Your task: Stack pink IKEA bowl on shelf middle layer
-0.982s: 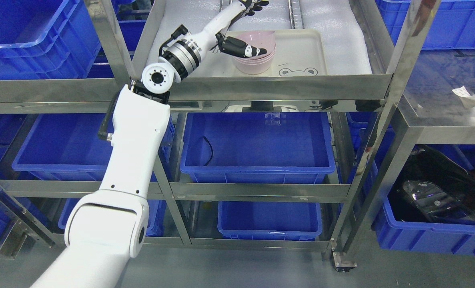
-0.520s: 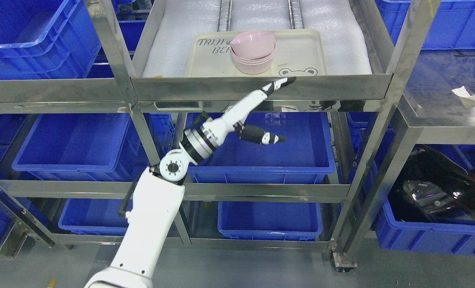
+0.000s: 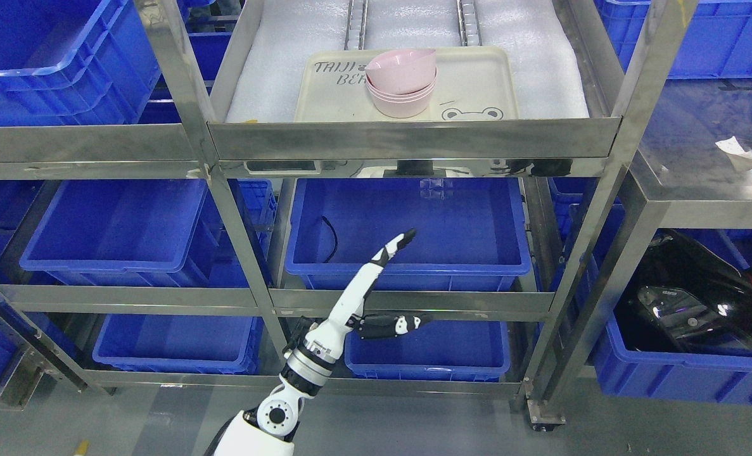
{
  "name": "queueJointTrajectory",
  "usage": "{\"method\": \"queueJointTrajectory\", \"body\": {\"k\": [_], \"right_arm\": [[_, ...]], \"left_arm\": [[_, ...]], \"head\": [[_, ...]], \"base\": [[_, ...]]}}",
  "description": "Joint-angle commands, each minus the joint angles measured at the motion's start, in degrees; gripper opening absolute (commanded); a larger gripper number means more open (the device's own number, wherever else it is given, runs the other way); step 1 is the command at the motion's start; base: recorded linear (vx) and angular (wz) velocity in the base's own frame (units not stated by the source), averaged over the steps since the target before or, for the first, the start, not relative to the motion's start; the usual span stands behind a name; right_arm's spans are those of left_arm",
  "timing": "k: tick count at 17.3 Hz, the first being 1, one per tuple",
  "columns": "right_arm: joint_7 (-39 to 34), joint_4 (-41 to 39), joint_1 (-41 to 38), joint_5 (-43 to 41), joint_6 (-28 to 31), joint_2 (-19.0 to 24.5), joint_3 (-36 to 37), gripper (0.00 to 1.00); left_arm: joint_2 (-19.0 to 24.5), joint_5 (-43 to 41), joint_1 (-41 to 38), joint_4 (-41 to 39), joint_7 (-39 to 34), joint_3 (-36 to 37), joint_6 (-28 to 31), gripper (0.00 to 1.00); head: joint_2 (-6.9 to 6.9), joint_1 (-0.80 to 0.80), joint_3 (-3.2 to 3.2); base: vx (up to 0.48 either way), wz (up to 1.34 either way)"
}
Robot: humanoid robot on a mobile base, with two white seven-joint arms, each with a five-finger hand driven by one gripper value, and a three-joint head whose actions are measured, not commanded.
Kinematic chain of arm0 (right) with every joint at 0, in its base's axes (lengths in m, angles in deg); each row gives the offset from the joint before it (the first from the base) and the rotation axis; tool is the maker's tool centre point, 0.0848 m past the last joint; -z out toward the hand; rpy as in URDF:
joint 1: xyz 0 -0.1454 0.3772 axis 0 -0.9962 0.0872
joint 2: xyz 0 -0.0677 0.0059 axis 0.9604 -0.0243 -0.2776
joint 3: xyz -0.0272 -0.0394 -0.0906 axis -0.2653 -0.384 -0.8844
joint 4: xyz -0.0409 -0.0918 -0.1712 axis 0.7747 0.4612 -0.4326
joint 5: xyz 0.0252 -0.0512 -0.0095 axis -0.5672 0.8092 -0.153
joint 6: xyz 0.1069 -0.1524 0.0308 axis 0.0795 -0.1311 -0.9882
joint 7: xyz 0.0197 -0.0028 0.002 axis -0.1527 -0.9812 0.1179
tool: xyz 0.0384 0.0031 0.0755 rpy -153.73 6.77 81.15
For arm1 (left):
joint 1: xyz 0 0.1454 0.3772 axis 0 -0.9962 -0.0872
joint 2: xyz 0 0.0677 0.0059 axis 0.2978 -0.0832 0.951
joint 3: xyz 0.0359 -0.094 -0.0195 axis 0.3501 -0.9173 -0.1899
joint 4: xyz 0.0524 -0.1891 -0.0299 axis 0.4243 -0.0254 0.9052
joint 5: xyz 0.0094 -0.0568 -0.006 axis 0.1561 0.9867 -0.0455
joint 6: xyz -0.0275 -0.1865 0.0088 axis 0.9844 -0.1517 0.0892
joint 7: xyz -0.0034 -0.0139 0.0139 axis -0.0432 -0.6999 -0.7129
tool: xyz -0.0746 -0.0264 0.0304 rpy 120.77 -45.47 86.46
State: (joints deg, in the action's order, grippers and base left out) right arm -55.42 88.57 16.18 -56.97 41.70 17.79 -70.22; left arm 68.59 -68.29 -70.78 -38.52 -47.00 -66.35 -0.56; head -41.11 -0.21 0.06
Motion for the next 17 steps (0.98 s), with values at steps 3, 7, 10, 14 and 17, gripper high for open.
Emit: {"method": "queueJointTrajectory", "body": {"k": [3,7,10,14,17], "right_arm": [[0.0,-1.0,-0.9,0.1,0.0,-1.0,0.0,1.00],[0.0,-1.0,-0.9,0.0,0.0,-1.0,0.0,1.00],[0.0,-1.0,-0.9,0.0,0.0,-1.0,0.0,1.00],[0.0,-1.0,-0.9,0.0,0.0,-1.0,0.0,1.00],[0.0,-1.0,-0.9,0.0,0.0,-1.0,0.0,1.00]], "left_arm": [[0.9,10.1,-9.9,2.5,-4.5,-3.7,2.9,1.00],[0.9,10.4,-9.6,1.3,-4.6,-8.6,2.9,1.00],[0.9,10.6,-8.1,-3.7,-4.6,-12.0,7.2,1.00],[0.9,12.8,-7.7,-13.6,-4.6,-11.8,16.6,1.00],[0.9,12.8,-7.7,-14.9,-4.6,-11.7,16.7,1.00]], "head": [[0.00,0.00,0.00],[0.00,0.00,0.00],[0.00,0.00,0.00],[0.00,0.00,0.00],[0.00,0.00,0.00]], "base": [[0.000,0.00],[0.000,0.00],[0.000,0.00],[0.000,0.00],[0.000,0.00]]}}
